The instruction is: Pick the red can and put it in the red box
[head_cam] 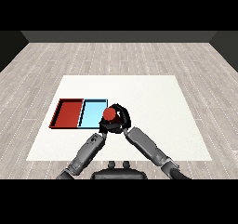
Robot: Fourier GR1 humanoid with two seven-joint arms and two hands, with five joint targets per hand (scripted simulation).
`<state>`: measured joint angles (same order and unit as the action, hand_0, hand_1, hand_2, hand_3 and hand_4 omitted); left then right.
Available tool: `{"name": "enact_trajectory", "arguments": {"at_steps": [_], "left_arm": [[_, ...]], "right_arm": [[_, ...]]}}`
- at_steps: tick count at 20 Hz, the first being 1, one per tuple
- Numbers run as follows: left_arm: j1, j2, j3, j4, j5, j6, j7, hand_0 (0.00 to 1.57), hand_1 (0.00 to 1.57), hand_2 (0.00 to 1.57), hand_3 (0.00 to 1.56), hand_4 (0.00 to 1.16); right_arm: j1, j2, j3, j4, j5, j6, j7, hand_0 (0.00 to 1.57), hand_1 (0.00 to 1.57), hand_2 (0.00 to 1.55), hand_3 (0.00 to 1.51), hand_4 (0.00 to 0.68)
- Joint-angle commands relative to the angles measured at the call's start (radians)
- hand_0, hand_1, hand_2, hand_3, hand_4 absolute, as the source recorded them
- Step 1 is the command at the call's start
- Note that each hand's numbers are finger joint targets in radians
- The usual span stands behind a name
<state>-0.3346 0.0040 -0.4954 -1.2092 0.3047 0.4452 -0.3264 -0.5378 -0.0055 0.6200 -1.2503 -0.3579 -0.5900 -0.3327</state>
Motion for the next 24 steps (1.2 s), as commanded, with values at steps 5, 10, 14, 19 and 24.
{"name": "enact_trajectory", "arguments": {"at_steps": [5,10,14,19,24], "left_arm": [[-0.075,-0.003,-0.070,0.099,0.047,0.181,0.010,1.52,1.52,1.49,1.40,0.86],[-0.038,-0.003,0.022,0.058,-0.006,0.170,0.001,1.57,1.57,1.51,1.40,1.02],[0.001,-0.004,0.000,0.001,-0.014,0.180,-0.018,1.57,1.57,1.53,1.43,0.97],[-0.054,-0.004,0.017,0.023,-0.043,0.212,0.010,1.57,1.57,1.53,1.45,1.12],[-0.066,-0.004,0.038,0.054,-0.039,0.197,-0.016,1.57,1.57,1.53,1.45,1.12]], "right_arm": [[0.008,0.005,0.049,-0.059,-0.009,-0.035,0.025,1.55,1.55,1.46,1.38,0.605],[0.008,0.005,0.001,-0.009,-0.019,0.016,-0.026,1.45,1.45,1.44,1.38,0.615],[0.026,0.005,0.000,-0.041,-0.054,0.007,-0.022,1.45,1.45,1.44,1.38,0.597],[0.022,0.005,0.022,-0.044,0.047,-0.003,0.049,0.00,0.00,0.00,0.00,0.000],[0.067,0.005,0.031,-0.099,0.076,-0.018,0.060,0.00,0.00,0.00,0.00,0.000]]}}
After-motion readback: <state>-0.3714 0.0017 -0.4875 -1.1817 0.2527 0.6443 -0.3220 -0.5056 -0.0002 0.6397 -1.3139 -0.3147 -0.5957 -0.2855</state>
